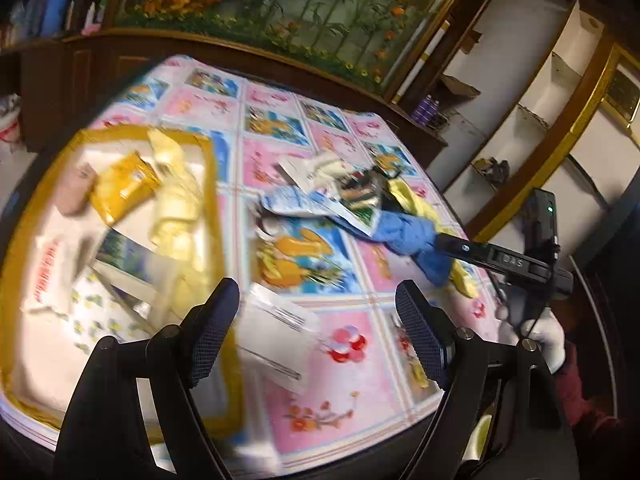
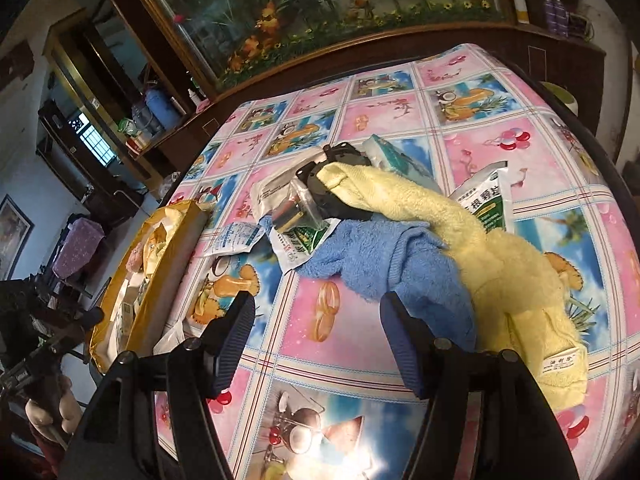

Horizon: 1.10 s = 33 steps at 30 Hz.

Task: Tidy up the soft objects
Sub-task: 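Move both grippers back over the remaining items on the tablecloth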

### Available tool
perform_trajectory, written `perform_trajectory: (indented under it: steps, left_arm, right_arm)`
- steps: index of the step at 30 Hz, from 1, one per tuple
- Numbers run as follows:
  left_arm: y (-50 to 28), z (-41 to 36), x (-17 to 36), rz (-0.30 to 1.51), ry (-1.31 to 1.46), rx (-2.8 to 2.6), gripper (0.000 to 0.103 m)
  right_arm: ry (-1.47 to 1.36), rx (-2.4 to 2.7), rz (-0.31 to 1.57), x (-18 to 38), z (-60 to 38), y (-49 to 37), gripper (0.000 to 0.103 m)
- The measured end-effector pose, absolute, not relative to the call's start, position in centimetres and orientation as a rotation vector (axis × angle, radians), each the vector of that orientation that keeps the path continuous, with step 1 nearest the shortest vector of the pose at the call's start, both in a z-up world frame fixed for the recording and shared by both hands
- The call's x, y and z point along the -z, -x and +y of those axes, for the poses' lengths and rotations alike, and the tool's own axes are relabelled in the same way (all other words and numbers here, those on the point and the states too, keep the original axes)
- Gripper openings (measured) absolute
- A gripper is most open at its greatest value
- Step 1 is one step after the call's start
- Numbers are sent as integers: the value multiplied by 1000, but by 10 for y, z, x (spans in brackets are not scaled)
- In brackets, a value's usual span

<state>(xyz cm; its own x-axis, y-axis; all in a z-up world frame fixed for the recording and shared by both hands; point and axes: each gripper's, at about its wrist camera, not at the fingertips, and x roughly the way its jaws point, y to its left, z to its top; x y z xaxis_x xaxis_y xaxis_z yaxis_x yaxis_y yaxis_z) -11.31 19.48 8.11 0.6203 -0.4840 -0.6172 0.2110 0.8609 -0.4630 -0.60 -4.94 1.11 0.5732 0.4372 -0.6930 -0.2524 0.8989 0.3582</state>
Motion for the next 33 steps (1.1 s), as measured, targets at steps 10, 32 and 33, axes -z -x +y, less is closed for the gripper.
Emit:
perform_trajectory:
  steps: [10,32,33]
  left_arm:
    - [156,186,-74,836,298,375,81]
    - [165,221,-63,819,335,341,81]
    - [167,220,-65,814,333,338,81]
  right_arm:
    - [-85,-585,946,-6,72,-59,65]
    - [192,-618,1022,10,119,-9,34]
    - [210,-656,1032,14,133,-4,34]
